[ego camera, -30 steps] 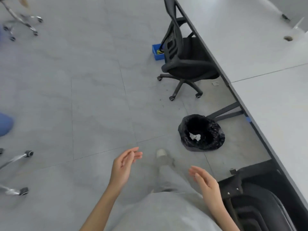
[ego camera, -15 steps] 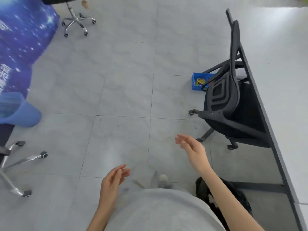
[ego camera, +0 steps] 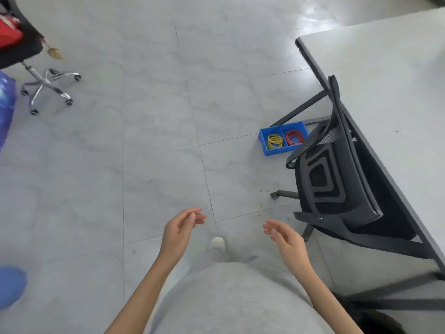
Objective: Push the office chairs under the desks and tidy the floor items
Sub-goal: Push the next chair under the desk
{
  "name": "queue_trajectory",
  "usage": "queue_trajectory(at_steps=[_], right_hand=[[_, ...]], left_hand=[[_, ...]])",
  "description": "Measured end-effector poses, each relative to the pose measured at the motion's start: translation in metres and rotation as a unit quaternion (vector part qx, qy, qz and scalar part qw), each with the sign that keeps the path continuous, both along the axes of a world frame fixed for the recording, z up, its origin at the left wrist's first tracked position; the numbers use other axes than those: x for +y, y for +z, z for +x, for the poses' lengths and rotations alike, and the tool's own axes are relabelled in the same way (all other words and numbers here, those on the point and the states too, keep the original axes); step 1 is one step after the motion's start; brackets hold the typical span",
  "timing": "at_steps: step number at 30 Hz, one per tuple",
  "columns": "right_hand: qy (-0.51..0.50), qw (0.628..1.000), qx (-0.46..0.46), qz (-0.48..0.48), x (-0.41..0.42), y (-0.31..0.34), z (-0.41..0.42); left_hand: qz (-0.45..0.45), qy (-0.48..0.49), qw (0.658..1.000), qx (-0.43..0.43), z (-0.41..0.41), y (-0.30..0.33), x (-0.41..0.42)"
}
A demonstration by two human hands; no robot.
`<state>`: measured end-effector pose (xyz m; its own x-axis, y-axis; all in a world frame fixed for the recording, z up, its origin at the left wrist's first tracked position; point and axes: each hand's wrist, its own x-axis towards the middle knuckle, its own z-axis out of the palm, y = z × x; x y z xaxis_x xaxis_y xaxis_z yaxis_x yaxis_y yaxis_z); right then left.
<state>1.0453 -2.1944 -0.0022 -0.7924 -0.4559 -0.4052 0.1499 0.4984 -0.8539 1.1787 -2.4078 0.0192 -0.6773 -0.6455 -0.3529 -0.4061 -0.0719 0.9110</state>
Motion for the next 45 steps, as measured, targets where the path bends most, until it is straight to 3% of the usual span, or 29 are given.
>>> queue_trajectory(at_steps=[8,12,14,17,20,24,26,28,32,45], right_hand=[[-0.199,0.979,0.035,-0.004,-0.053,0.019,-0.09],[-0.274,0.947,0.166,0.034,-0.063,0.045,-0.149],[-0.301,0.907,0.276,0.099,-0.061,0.058,-0.176],[-0.295,0.857,0.37,0.204,-0.049,0.065,-0.207],[-0.295,0.854,0.321,0.285,-0.039,0.056,-0.221],[-0.309,0.822,0.291,0.378,-0.037,0.04,-0.216],[-0.311,0.81,0.279,0.413,-0.039,0.033,-0.21],[-0.333,0.787,0.27,0.443,-0.041,0.029,-0.205],[-0.399,0.744,0.251,0.473,-0.038,0.024,-0.19],[-0.389,0.758,0.251,0.459,0.015,0.024,-0.161]], left_hand=[[-0.075,-0.274,0.959,0.012,-0.197,0.007,-0.088],[-0.162,-0.4,0.901,0.047,-0.291,0.014,-0.086],[-0.202,-0.455,0.864,0.069,-0.335,0.025,-0.079],[-0.295,-0.541,0.777,0.127,-0.398,0.041,-0.064],[-0.37,-0.617,0.669,0.188,-0.455,0.046,-0.043],[-0.48,-0.68,0.499,0.24,-0.521,0.034,-0.011],[-0.492,-0.704,0.467,0.214,-0.549,0.027,-0.002],[-0.473,-0.732,0.452,0.19,-0.569,0.021,0.0],[-0.422,-0.742,0.463,0.24,-0.582,0.013,-0.003],[-0.436,-0.693,0.517,0.248,-0.523,-0.001,0.012]])
